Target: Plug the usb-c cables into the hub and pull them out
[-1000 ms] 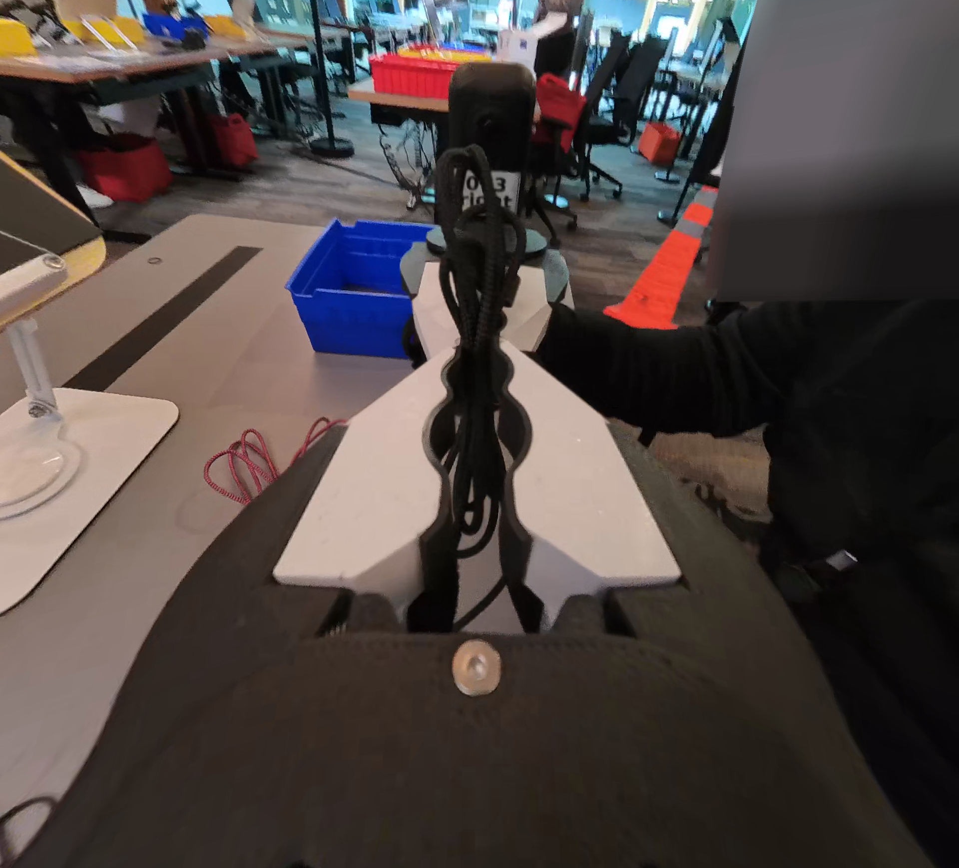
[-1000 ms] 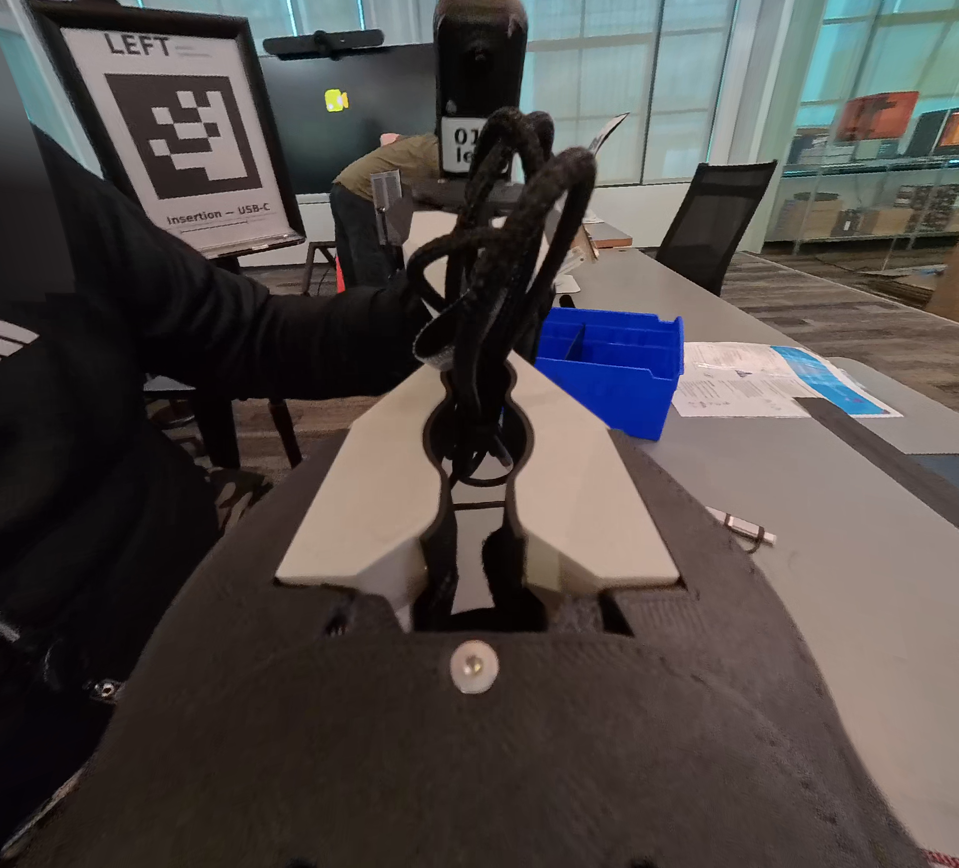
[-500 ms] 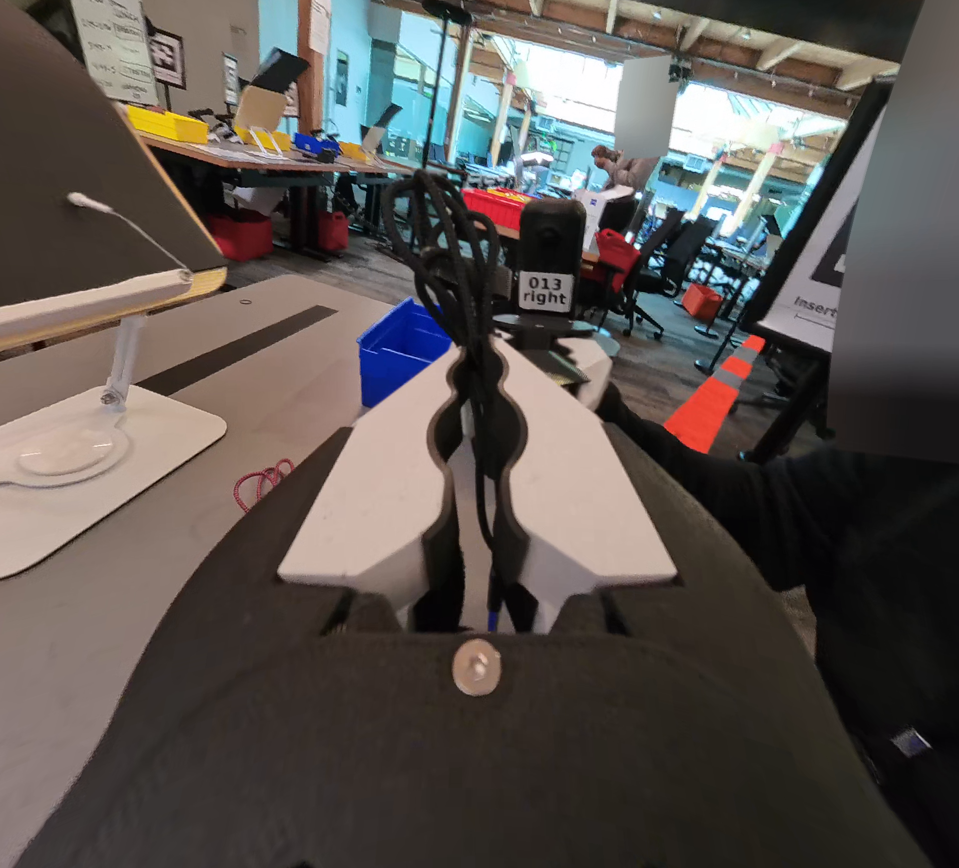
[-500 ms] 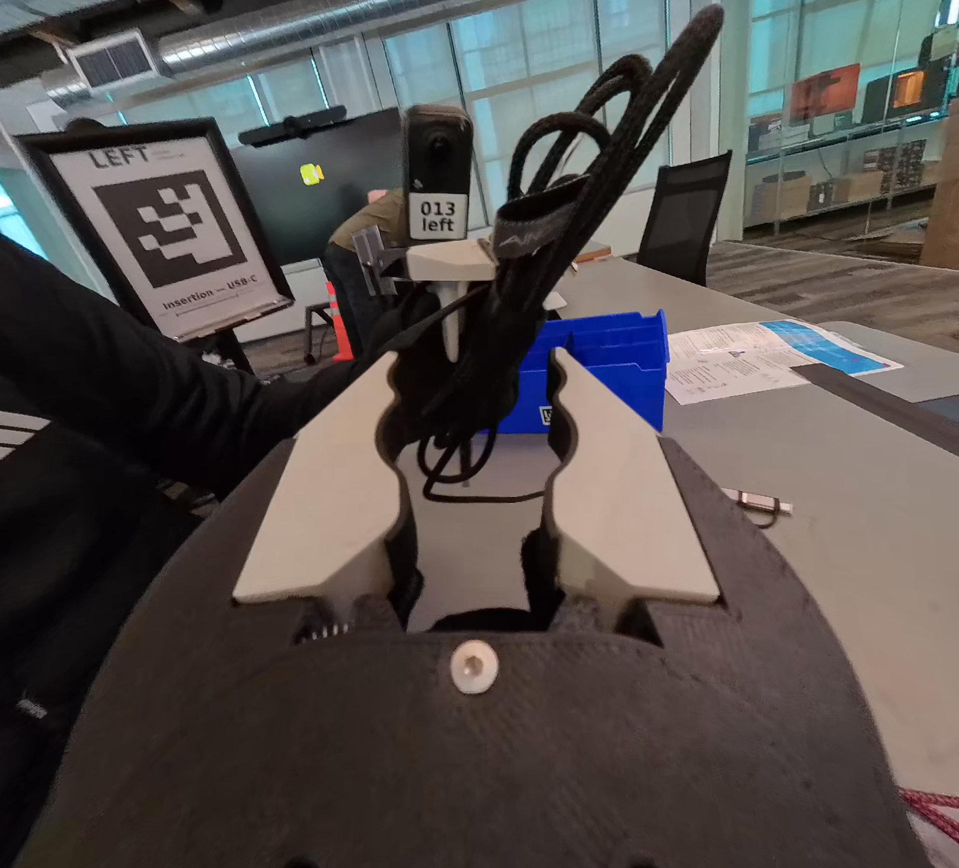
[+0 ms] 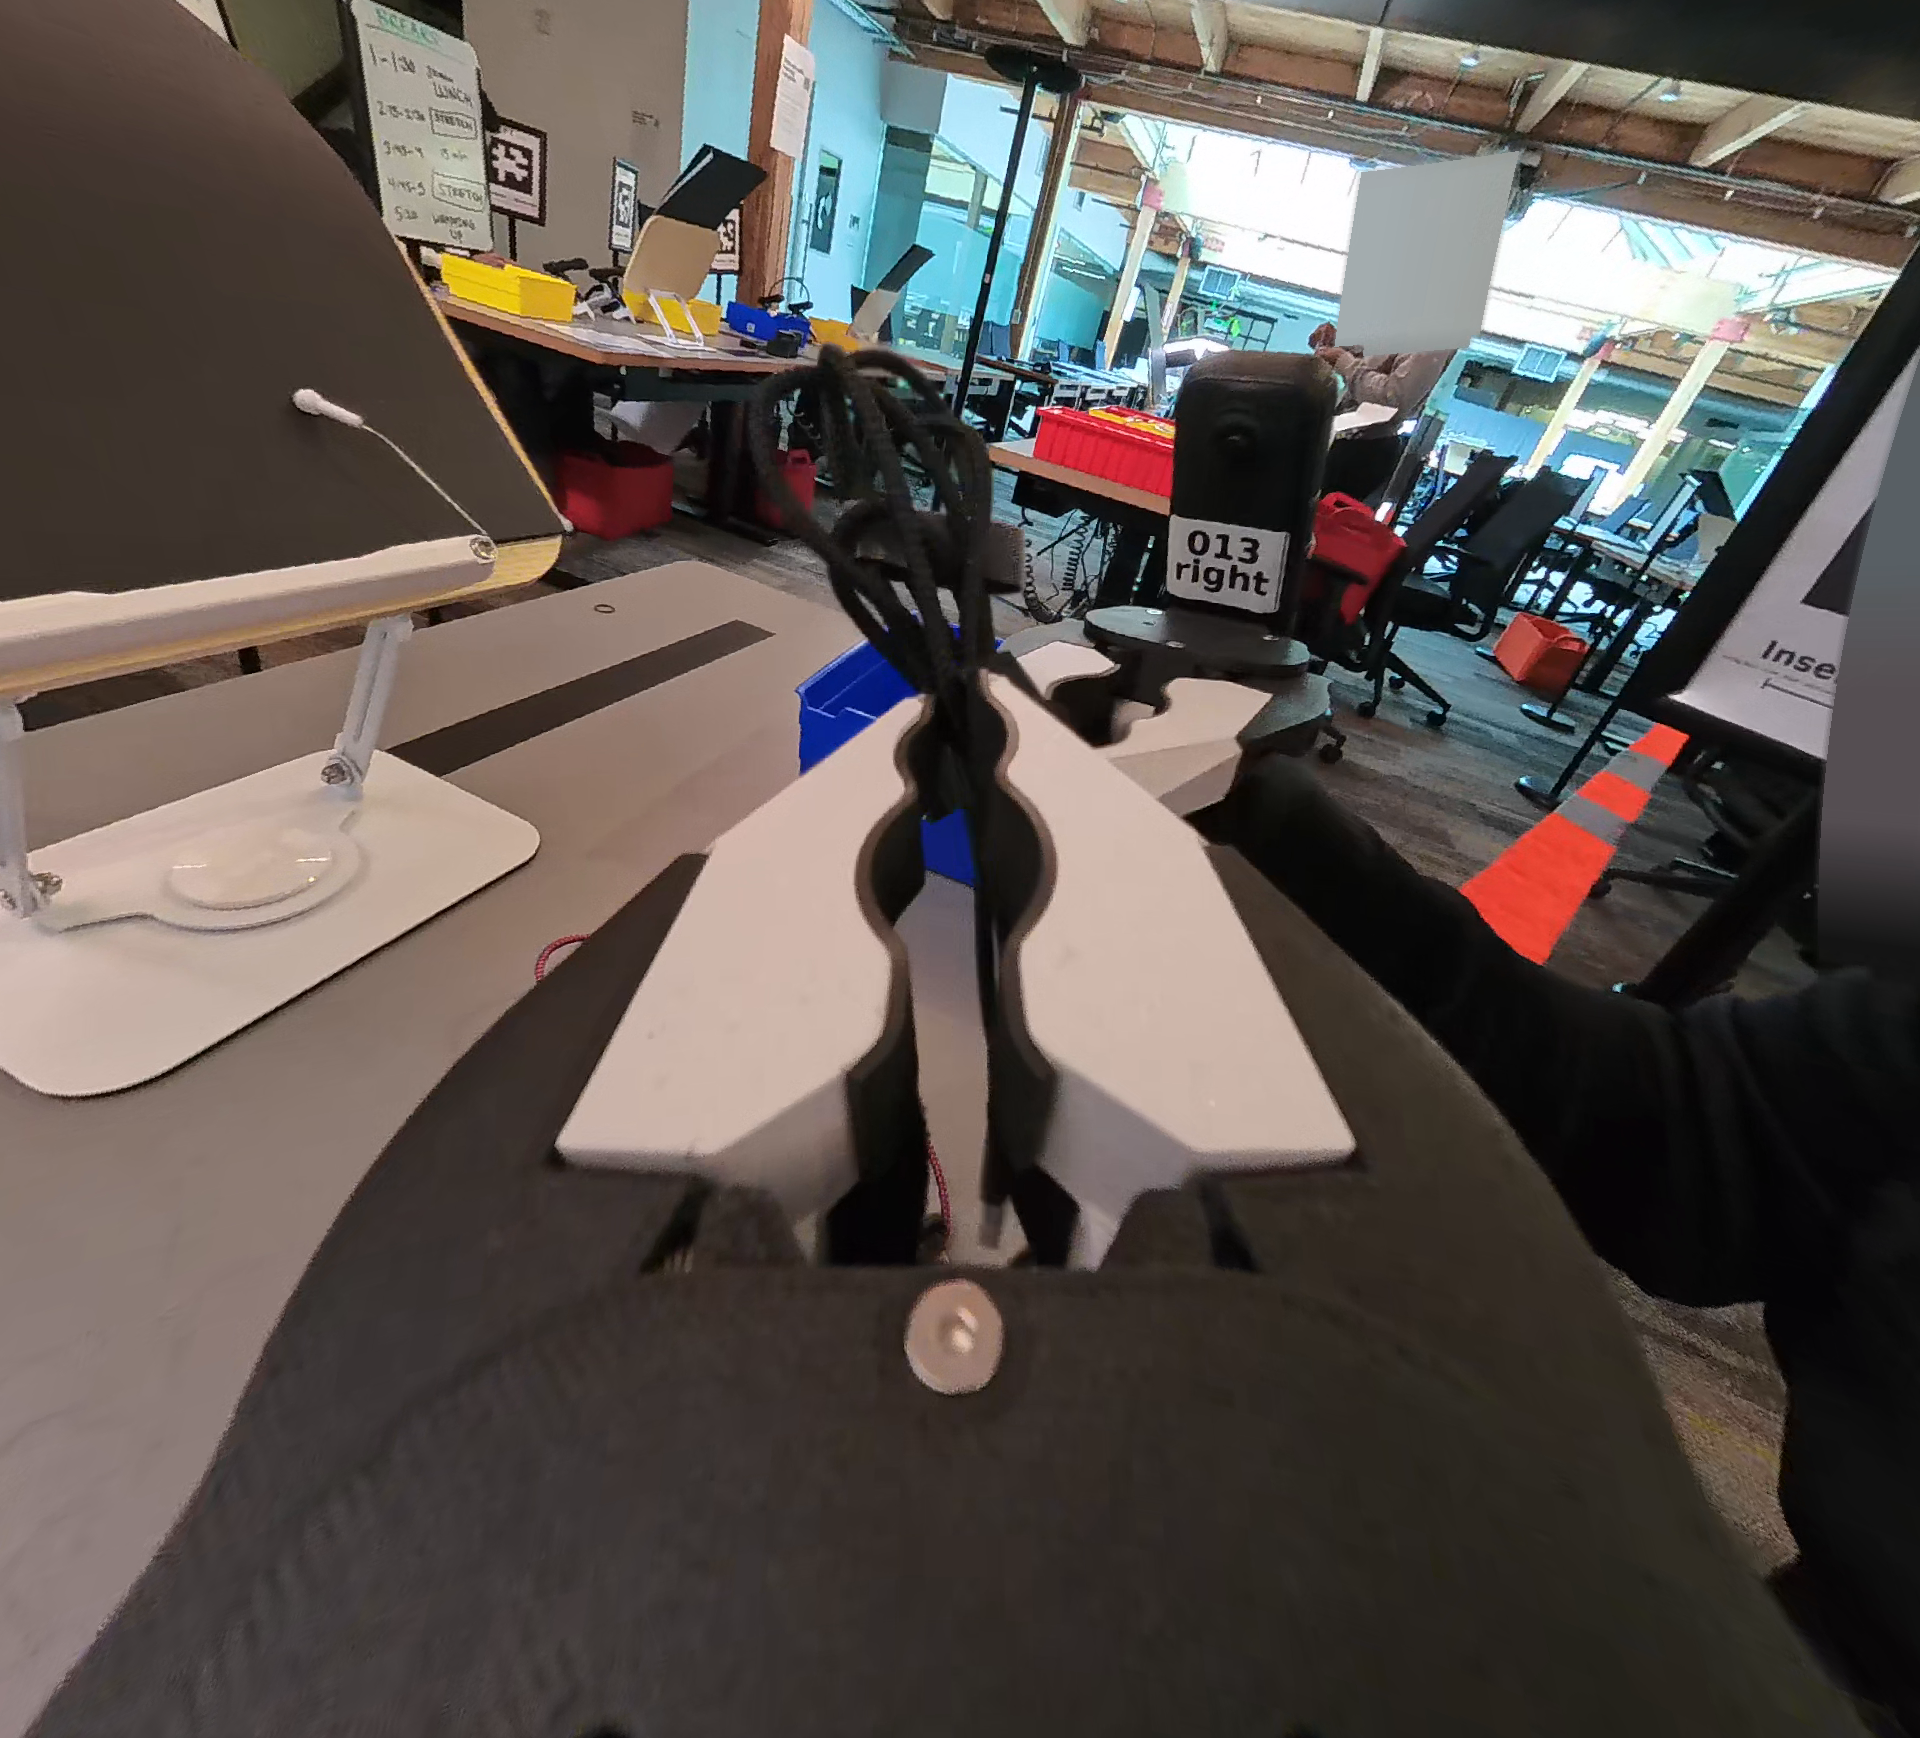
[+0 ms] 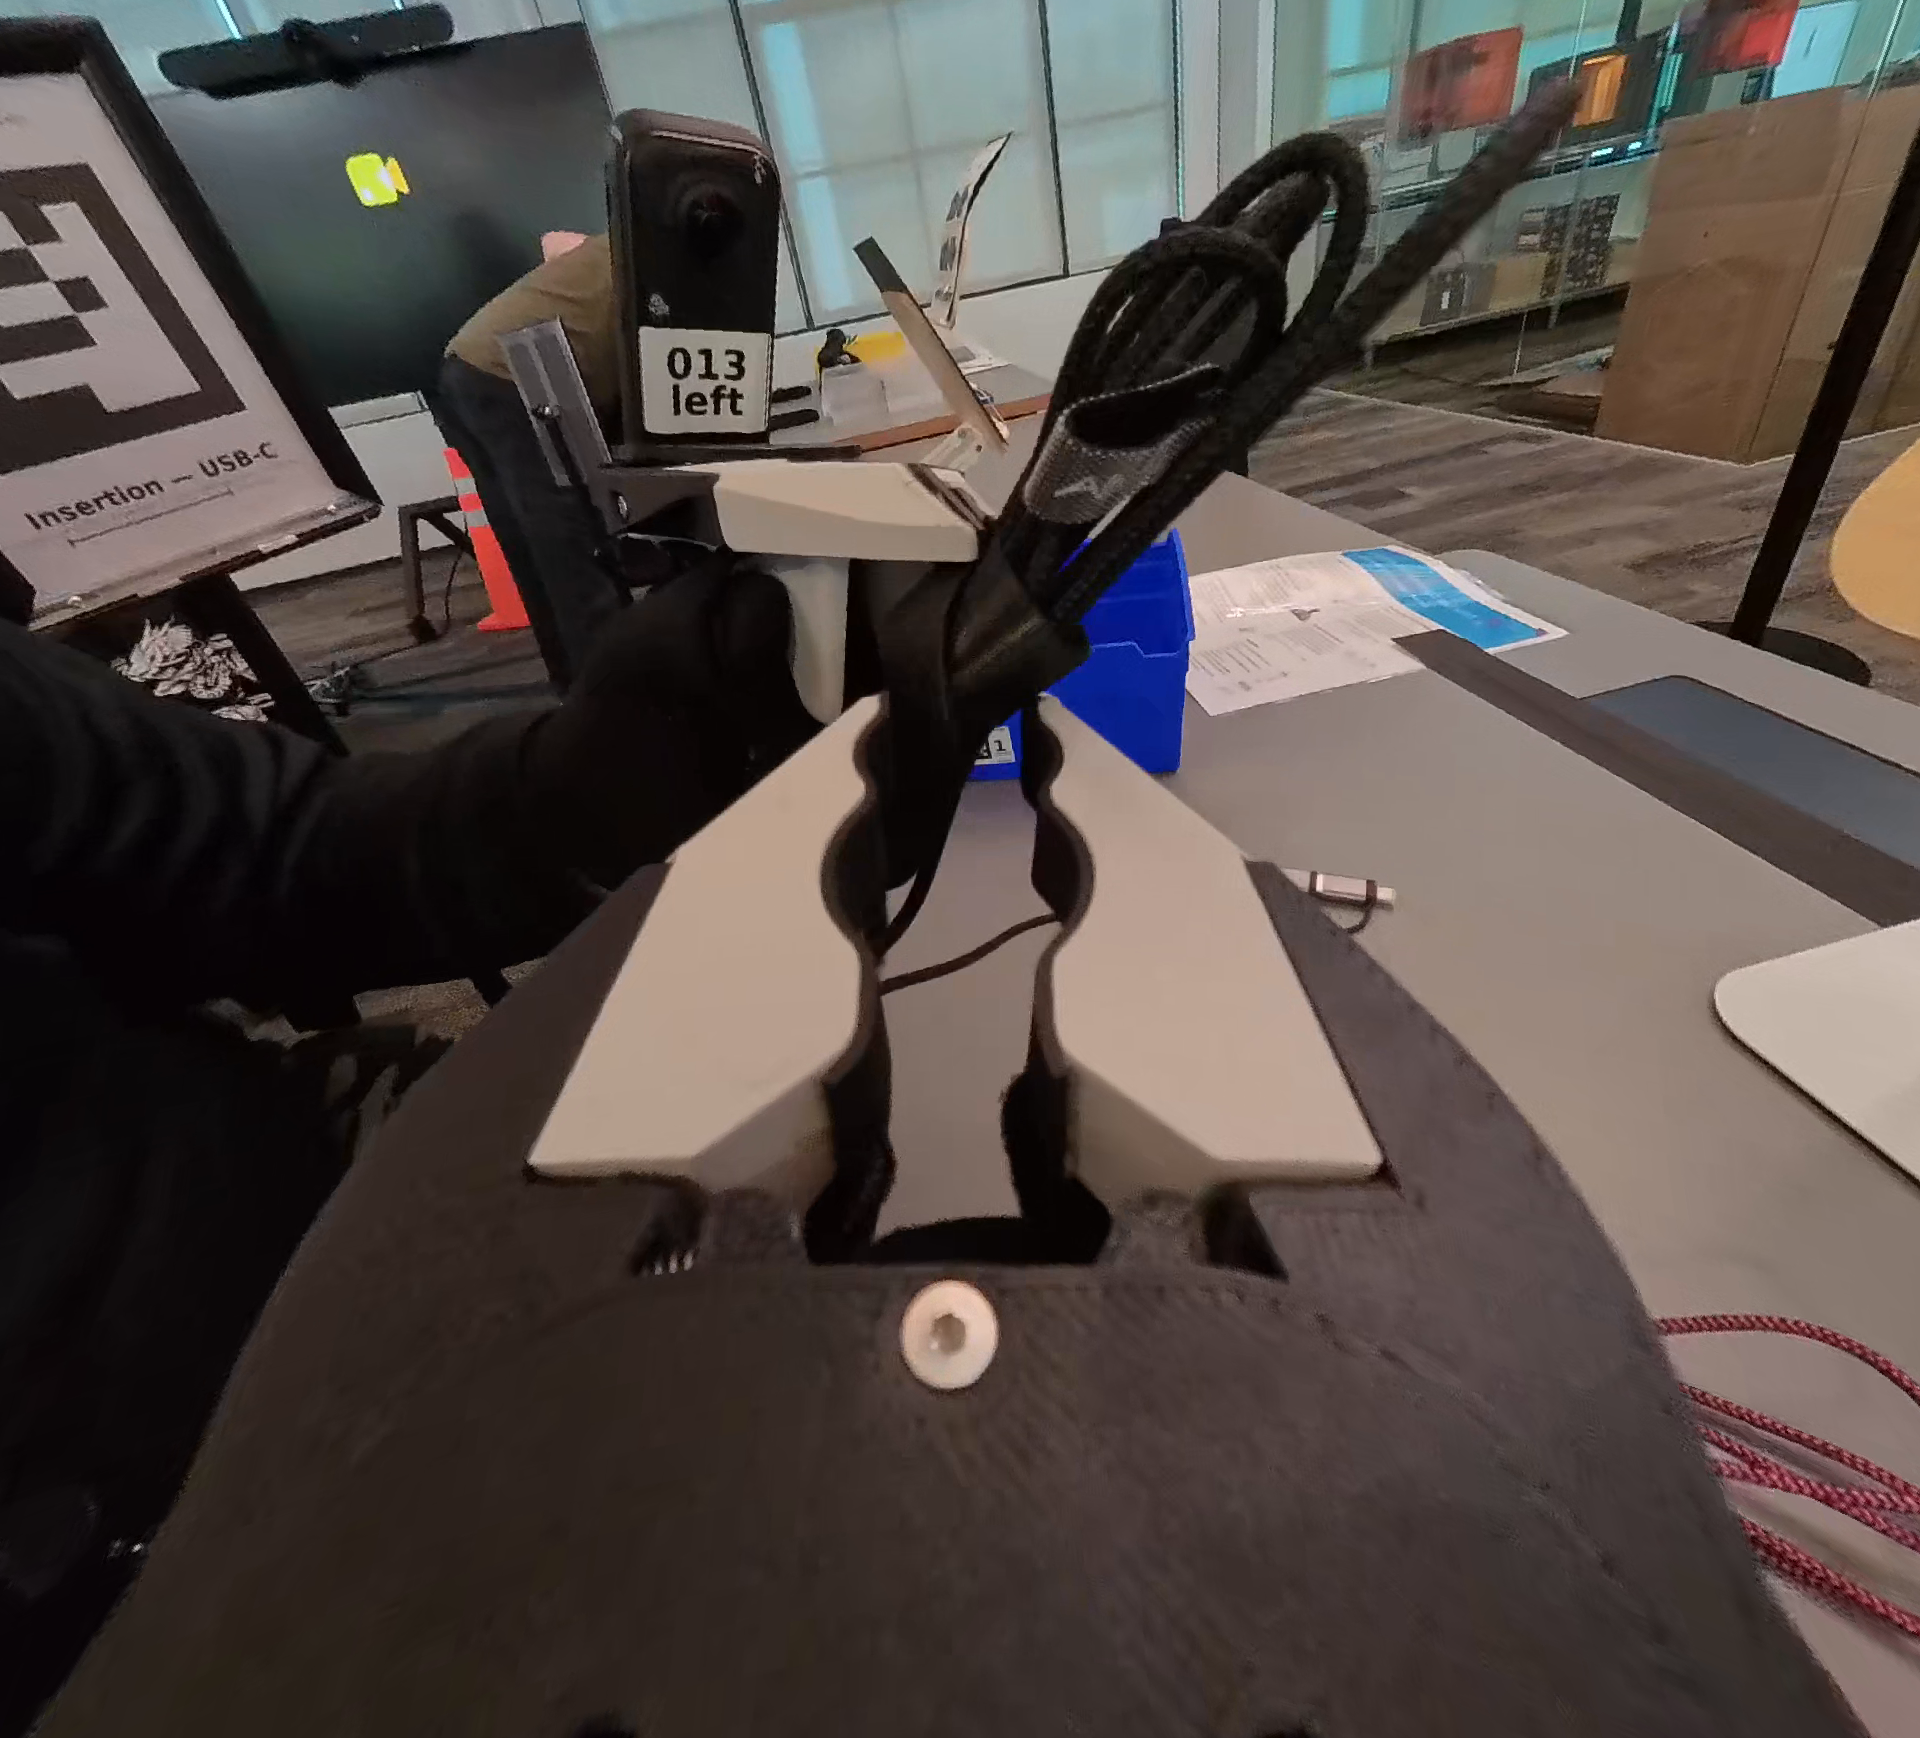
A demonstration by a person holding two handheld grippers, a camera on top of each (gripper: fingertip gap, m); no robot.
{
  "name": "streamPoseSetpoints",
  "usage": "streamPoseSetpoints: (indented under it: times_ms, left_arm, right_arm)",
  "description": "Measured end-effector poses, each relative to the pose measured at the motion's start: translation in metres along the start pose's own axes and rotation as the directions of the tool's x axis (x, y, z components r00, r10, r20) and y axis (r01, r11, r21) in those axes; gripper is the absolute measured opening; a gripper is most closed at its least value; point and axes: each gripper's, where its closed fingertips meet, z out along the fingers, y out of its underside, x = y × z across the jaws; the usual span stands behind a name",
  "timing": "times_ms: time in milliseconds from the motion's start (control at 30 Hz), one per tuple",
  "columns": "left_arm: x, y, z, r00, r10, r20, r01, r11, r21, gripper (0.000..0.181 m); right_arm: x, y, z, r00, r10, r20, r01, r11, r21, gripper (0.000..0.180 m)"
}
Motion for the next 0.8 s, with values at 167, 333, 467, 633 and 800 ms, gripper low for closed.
streamPoseSetpoints:
  times_ms: [167, 333, 467, 633, 800]
  left_arm:
    - [0.004, 0.002, 0.001, 0.999, -0.006, -0.036, 0.005, 1.000, -0.019, 0.003]
    - [-0.002, 0.010, -0.001, 1.000, 0.019, 0.002, -0.019, 0.999, -0.043, 0.002]
    - [-0.008, 0.020, -0.004, 0.994, 0.090, 0.069, -0.085, 0.994, -0.071, 0.002]
    - [-0.011, 0.033, -0.004, 0.983, 0.144, 0.112, -0.134, 0.986, -0.095, 0.002]
    - [-0.004, 0.035, -0.007, 0.993, 0.109, 0.054, -0.107, 0.993, -0.053, 0.005]
  right_arm:
    - [0.001, 0.003, -0.003, 1.000, 0.009, 0.000, -0.009, 1.000, -0.030, 0.013]
    - [0.003, 0.012, -0.003, 0.997, 0.073, 0.017, -0.072, 0.994, -0.081, 0.027]
    - [0.004, 0.026, -0.006, 0.993, 0.120, -0.019, -0.122, 0.986, -0.113, 0.012]
    - [0.006, 0.039, -0.007, 0.981, 0.190, -0.028, -0.192, 0.975, -0.109, 0.010]
    - [0.001, 0.045, -0.005, 0.981, 0.193, 0.014, -0.191, 0.978, -0.088, 0.006]
